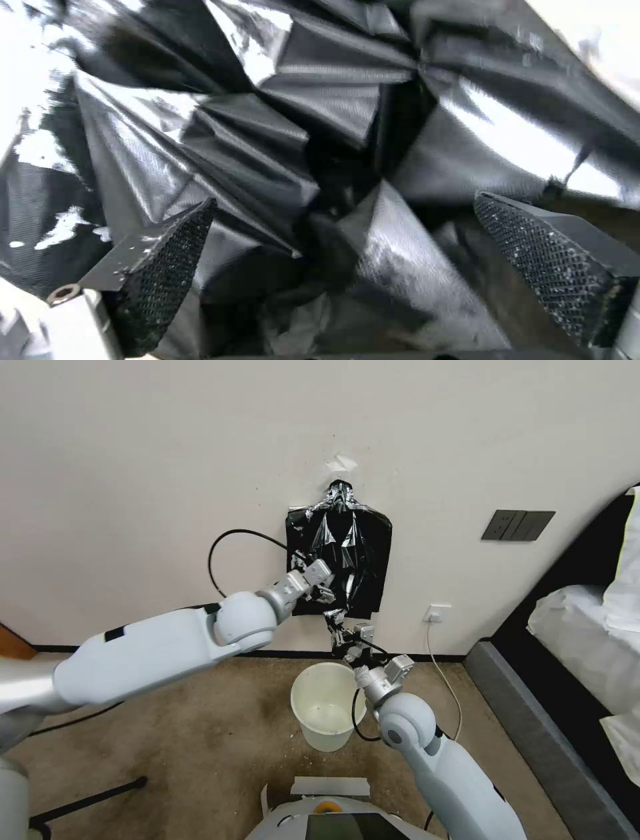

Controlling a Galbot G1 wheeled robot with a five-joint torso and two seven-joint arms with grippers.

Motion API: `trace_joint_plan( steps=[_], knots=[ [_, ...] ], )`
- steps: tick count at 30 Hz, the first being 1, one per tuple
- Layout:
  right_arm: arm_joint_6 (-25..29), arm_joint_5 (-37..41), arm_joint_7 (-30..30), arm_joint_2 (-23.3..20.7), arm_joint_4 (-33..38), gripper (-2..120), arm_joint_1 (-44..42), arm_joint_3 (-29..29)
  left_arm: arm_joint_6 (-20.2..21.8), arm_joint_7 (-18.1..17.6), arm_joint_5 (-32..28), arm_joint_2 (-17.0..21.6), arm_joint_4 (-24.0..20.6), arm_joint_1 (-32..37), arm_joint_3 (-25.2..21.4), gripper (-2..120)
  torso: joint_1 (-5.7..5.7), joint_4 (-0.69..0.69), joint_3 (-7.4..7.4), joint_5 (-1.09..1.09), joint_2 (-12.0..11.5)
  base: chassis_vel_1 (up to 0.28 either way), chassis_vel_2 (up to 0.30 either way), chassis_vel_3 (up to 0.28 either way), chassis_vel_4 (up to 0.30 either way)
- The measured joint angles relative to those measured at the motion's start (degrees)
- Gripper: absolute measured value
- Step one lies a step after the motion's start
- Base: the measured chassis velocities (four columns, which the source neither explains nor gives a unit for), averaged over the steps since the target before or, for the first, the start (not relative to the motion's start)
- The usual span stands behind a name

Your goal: Place a trash bag onto the trash bin.

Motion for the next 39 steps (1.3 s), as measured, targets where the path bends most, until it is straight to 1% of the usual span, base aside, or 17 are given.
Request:
trace_joint_plan(
  steps=[2, 3, 5, 6, 8, 10, 13, 15, 21, 24, 25, 26, 28, 31, 33, 37, 39],
  knots=[
    [0.1, 0.0, 0.0, 0.0, 0.2, 0, 0.0, 0.2, 2.0, 0.2, -0.7, -0.1, 0.2, -1.2, 0.6, 86, 0.0, 0.01, 0.0, 0.0, 0.0, 0.0, 0.0, 0.0, 0.0],
    [0.1, 0.0, 0.0, 0.0, 0.2, 0, 0.0, 0.2, 2.0, 0.2, -0.7, -0.1, 0.2, -1.2, 0.6, 86, 0.0, 0.01, 0.0, 0.0, 0.0, 0.0, 0.0, 0.0, 0.0],
    [0.1, 0.1, 0.0, -0.1, 0.4, 0, 0.0, 0.4, 3.3, 0.5, -1.0, -0.5, 0.6, -2.3, 1.1, 74, 0.0, 0.01, 0.0, -0.01, 0.0, 0.0, 0.0, 0.0, 0.0],
    [0.1, 0.1, 0.0, -0.1, 0.4, 0, 0.0, 0.4, 3.3, 0.5, -1.0, -0.5, 0.6, -2.3, 1.1, 74, 0.0, 0.01, 0.0, -0.01, 0.0, 0.0, 0.0, 0.0, 0.0],
    [0.2, 0.2, 0.0, 0.0, 0.5, 0, -0.2, 0.4, 4.0, 0.4, -1.3, -0.9, 1.0, -3.1, 1.4, 64, 0.0, 0.0, 0.0, -0.01, 0.0, 0.0, 0.0, 0.0, 0.0],
    [0.2, 0.2, 0.0, 0.0, 0.6, 0, -0.3, 0.4, 4.1, 0.4, -1.4, -0.9, 1.2, -3.4, 1.6, 60, 0.0, -0.01, 0.0, -0.01, 0.0, 0.0, 0.0, 0.0, 0.0],
    [0.2, 0.2, -0.1, -0.1, 0.7, 0, -0.3, 0.4, 4.2, 0.3, -3.4, -0.2, 1.4, -4.0, 1.7, 45, 0.0, -0.01, 0.0, -0.01, 0.0, 0.0, 0.0, 0.0, 0.0],
    [0.2, 0.3, -0.1, -0.1, 0.7, 0, -0.3, 0.5, 4.2, 0.3, -3.6, 0.3, 1.3, -4.2, 1.7, 41, 0.0, 0.0, 0.0, -0.01, 0.0, 0.0, 0.0, 0.0, 0.0],
    [0.2, 1.1, 0.2, -0.2, 0.8, 0, 0.4, 0.5, 3.9, 0.3, -4.5, 3.4, -0.5, -4.3, 1.7, 17, 0.0, 0.01, 0.0, -0.01, 0.0, 0.0, 0.0, 0.0, 0.0],
    [0.2, 1.2, 0.3, -0.2, 0.8, 0, 0.4, 0.5, 3.9, 0.2, -4.5, 3.7, -0.7, -4.2, 1.7, 15, 0.0, 0.01, 0.0, -0.01, 0.0, 0.0, 0.0, 0.0, 0.0],
    [0.2, 1.4, 0.4, -0.3, 0.9, 0, 0.6, 0.5, 3.6, 0.0, -4.5, 4.1, -0.9, -4.0, 1.5, 3, 0.0, 0.01, 0.0, -0.02, 0.0, 0.0, 0.0, 0.0, 0.0],
    [0.2, 1.5, 0.5, -0.5, 1.0, 0, 0.7, 0.5, 2.8, -0.7, -4.5, 4.5, -1.1, -3.7, 1.3, 0, 0.0, 0.01, 0.0, -0.02, 0.0, 0.0, 0.0, 0.0, 0.0],
    [0.2, 1.6, 0.6, -0.7, 1.1, 0, 0.8, 0.5, 1.9, -1.8, -4.5, 4.7, -1.2, -3.1, 0.8, 0, -0.01, 0.01, 0.0, -0.01, 0.0, 0.0, 0.0, 0.0, 0.0],
    [0.2, 1.6, 0.6, -1.4, 1.7, 0, 1.1, 0.7, -1.4, -5.7, -4.8, 5.4, -1.6, 0.1, -1.7, 0, -0.01, -0.01, 0.0, -0.01, 0.0, 0.0, 0.0, 0.0, 0.0],
    [-0.1, 1.6, 0.6, -2.2, 2.5, 0, 1.1, 1.2, -5.4, -9.5, -6.1, 6.1, -2.8, 3.8, -4.4, 0, -0.01, 0.01, 0.0, -0.02, 0.0, 0.0, 0.0, 0.0, 0.0],
    [-0.6, 1.3, 0.6, -2.9, 3.3, 0, 1.0, 1.8, -8.4, -11.9, -7.1, 6.8, -3.9, 6.9, -6.9, 0, -0.01, 0.0, 0.0, 0.0, 0.0, 0.0, 0.0, 0.0, 0.0],
    [-1.2, 0.7, 0.6, -3.9, 4.5, 1, 0.5, 2.7, -11.1, -12.9, -7.3, 7.6, -4.9, 10.8, -10.4, 0, -0.01, 0.0, 0.0, -0.02, 0.0, 0.0, 0.0, 0.0, 0.0]
  ],
)
